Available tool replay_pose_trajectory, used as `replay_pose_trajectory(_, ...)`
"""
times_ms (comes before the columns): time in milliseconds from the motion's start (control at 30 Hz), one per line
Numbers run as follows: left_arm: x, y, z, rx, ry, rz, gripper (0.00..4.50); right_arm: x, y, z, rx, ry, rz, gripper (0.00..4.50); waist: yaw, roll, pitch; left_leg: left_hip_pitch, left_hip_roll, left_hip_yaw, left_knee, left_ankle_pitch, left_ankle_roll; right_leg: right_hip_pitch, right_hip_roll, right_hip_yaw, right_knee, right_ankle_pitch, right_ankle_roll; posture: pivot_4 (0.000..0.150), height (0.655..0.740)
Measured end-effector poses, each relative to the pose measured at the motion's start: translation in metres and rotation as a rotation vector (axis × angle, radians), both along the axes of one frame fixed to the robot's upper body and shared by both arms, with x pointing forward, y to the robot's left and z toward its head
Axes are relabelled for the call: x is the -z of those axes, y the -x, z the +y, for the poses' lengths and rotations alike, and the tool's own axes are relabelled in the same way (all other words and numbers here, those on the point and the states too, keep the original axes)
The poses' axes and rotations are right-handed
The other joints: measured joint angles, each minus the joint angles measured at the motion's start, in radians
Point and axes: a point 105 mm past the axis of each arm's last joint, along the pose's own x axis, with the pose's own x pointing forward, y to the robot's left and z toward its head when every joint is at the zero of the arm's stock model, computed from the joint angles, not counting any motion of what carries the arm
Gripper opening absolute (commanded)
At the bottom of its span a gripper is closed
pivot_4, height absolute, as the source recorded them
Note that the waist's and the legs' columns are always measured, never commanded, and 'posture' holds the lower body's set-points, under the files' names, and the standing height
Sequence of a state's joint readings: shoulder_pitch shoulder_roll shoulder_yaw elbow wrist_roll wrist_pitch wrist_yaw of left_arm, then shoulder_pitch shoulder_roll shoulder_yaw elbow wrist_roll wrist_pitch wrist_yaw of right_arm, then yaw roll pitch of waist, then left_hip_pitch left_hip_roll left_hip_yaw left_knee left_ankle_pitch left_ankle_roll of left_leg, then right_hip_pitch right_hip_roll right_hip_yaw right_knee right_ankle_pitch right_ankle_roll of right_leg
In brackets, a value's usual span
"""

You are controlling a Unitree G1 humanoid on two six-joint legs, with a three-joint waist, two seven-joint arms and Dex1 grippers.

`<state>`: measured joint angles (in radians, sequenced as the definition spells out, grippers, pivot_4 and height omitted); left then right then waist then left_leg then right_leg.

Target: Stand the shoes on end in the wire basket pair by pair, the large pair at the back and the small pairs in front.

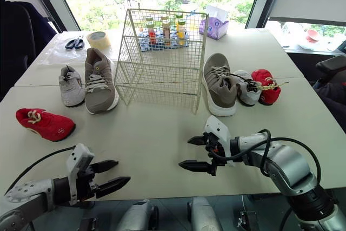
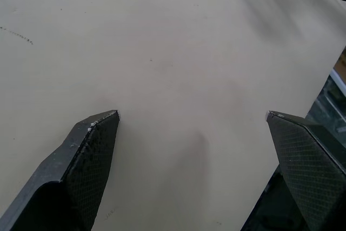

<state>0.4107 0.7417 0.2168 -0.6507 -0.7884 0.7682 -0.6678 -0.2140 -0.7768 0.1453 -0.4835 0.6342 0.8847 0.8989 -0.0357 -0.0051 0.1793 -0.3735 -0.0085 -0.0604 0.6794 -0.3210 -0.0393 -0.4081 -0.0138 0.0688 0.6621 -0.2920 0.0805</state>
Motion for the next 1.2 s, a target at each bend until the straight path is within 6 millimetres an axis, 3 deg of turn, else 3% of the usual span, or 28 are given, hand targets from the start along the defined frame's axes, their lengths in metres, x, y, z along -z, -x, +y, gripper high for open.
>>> replay_pose_trajectory(1000,-0.008,-0.02,0.003,-0.035,-0.006,-0.077,4.46,-0.004,-0.006,-0.002,-0.01,0.066,-0.038,4.5,0.001,0.0,0.0,0.0,0.0,0.0,0.0,0.0,0.0,0.0,0.0,0.0,0.0,0.0,0.0,0.15,0.74)
replay_pose_trajectory(1100,-0.013,-0.031,0.003,-0.023,-0.002,-0.098,4.46,-0.033,-0.012,-0.004,-0.01,0.037,-0.038,4.5,0.003,0.001,0.001,0.0,0.0,0.0,0.001,0.0,0.0,0.0,0.0,0.0,0.0,0.0,0.0,0.15,0.74)
replay_pose_trajectory(1200,-0.032,-0.046,0.003,0.043,-0.019,-0.153,4.46,-0.095,-0.022,-0.002,-0.036,-0.003,-0.148,4.5,-0.001,0.001,0.003,0.0,0.0,-0.001,0.001,0.0,0.0,-0.001,0.001,-0.001,0.001,0.001,-0.001,0.15,0.74)
